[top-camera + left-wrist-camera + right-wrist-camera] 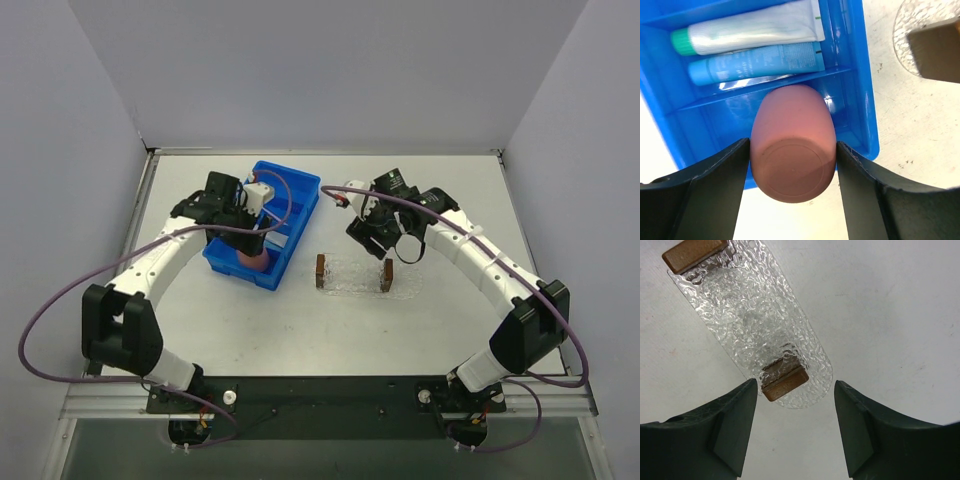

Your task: Prepare toiletry sets of a toothbrush and toothpaste on the tray

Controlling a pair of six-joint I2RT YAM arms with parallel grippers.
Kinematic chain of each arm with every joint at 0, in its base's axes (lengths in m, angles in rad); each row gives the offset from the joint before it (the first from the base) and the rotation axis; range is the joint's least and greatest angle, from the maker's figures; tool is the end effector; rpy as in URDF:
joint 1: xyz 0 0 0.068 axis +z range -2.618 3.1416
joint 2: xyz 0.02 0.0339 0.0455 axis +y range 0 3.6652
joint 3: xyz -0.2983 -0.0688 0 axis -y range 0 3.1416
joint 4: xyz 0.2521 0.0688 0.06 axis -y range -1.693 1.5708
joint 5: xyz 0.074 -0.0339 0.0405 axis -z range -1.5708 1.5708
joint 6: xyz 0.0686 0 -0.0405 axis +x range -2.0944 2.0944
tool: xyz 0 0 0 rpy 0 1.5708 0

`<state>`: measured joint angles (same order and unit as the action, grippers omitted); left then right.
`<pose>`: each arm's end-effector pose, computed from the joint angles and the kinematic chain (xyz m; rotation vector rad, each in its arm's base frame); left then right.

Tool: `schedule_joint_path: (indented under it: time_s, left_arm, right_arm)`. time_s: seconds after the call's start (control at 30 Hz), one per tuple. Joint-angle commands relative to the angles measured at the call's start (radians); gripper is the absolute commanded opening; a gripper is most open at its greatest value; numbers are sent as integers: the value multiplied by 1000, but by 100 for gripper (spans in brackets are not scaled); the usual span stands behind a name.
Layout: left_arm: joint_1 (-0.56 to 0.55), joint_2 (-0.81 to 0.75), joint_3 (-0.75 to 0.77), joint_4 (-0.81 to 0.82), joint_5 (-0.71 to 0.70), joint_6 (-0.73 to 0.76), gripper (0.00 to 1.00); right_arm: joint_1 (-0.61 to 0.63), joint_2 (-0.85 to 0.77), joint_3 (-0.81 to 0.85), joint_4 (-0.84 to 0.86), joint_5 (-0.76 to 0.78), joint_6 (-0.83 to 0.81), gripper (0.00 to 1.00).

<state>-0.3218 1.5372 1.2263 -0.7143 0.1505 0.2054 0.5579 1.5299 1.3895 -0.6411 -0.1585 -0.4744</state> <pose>0.3211 -0.1179 0.2704 0.7292 2.4919 -0.2376 0.3051 0.2032 0.3358 -1.2274 2.0055 0.2273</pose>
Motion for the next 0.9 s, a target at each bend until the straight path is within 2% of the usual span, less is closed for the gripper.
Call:
schedule_joint_path:
  time_s: [0.0,0.13,0.17,0.27,0.3,0.37,0.4,0.53,0.6,0.63,0.67,0.73,0.77,0.87]
  left_arm:
    - [56,-118,74,32,83,31,0]
    - [115,-227,81,50,249,25,0]
    - [131,-247,78,64,332,8,0]
    - [168,-336,52,153,473,-56,0]
    - [174,-357,41,224,504,-79,0]
    - [187,-414,4,326,563,-191,0]
    - [188,-428,-10,439,599,-245,0]
    - [190,-477,-83,700,629,-524,0]
    - [188,-480,-119,844,626,-587,0]
    - [187,-479,-128,877,624,-612,0]
    - [188,-479,-136,901,621,-645,0]
    - [184,-473,-134,920,615,-655,0]
    - [182,-471,-133,929,615,-661,0]
    - [176,-473,-125,941,618,-663,0]
  right_arm:
    - [-10,-7,91,-31,-56,45,58]
    - [-56,-4,163,-48,-238,143,58]
    - [-84,-4,177,-49,-339,196,58]
    - [-108,19,250,-46,-487,269,57]
    - [-121,27,273,-46,-578,319,56]
    - [-125,67,359,-39,-666,385,55]
    - [-128,84,388,-35,-750,454,55]
    - [-127,168,514,38,-909,639,52]
    - [-127,180,519,150,-958,733,50]
    - [-128,187,514,200,-998,841,50]
    - [-128,188,497,318,-1013,903,49]
    - [-128,197,470,453,-1046,1041,48]
    - [-127,200,451,610,-1064,1177,47]
    - [-125,222,408,853,-1073,1389,45]
